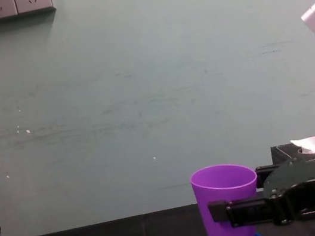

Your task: Stack the three plastic cups sequentially using one hand.

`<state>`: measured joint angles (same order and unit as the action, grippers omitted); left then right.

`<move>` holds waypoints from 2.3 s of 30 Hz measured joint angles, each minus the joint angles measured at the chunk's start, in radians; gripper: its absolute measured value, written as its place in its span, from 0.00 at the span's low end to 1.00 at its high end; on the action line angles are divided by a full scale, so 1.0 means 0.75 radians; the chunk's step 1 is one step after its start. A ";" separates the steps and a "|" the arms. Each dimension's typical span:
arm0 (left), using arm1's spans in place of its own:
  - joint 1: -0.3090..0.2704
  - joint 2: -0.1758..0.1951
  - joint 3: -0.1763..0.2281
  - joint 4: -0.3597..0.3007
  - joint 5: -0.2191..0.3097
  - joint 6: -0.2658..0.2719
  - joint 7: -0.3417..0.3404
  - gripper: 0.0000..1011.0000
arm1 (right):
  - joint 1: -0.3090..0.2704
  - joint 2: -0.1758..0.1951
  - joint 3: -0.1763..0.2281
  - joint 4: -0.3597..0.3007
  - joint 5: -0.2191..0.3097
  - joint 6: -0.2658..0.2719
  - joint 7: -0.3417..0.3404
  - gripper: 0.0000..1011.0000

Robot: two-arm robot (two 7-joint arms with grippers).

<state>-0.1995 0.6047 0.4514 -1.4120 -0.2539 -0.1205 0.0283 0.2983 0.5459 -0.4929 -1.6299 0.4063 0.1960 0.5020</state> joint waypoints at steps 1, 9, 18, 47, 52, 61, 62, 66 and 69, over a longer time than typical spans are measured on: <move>0.000 0.000 0.000 0.000 0.000 0.000 0.000 1.00 | 0.001 -0.001 -0.002 0.003 -0.003 0.000 0.000 0.71; 0.000 0.000 0.000 0.000 0.000 0.000 0.000 1.00 | 0.007 -0.010 -0.010 0.020 -0.013 -0.003 0.002 0.72; 0.000 0.000 0.000 0.000 0.000 0.000 0.000 1.00 | 0.008 -0.016 -0.013 0.035 -0.020 -0.005 0.003 0.71; 0.000 0.000 0.000 0.000 0.000 0.000 0.000 1.00 | 0.006 -0.017 -0.013 0.036 -0.024 -0.005 0.003 0.99; 0.000 0.000 0.000 0.000 0.000 0.000 0.000 1.00 | 0.006 -0.017 -0.013 0.036 -0.023 -0.004 0.002 0.99; 0.000 0.000 0.000 0.000 0.000 0.000 0.000 1.00 | 0.000 -0.017 -0.008 0.030 -0.021 -0.009 0.000 0.99; 0.000 0.000 0.000 0.000 0.000 0.000 0.000 1.00 | -0.003 -0.017 -0.005 0.028 -0.020 -0.012 -0.002 0.99; 0.000 0.000 0.000 0.000 0.000 0.000 0.000 1.00 | -0.023 -0.015 0.022 0.010 -0.010 -0.022 -0.021 0.99; 0.000 0.000 0.000 0.000 0.000 0.000 0.000 1.00 | -0.046 -0.012 0.054 -0.007 0.003 -0.028 -0.048 0.99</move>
<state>-0.1995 0.6047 0.4514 -1.4120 -0.2539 -0.1205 0.0283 0.2636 0.5370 -0.4527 -1.6348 0.4084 0.1747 0.4661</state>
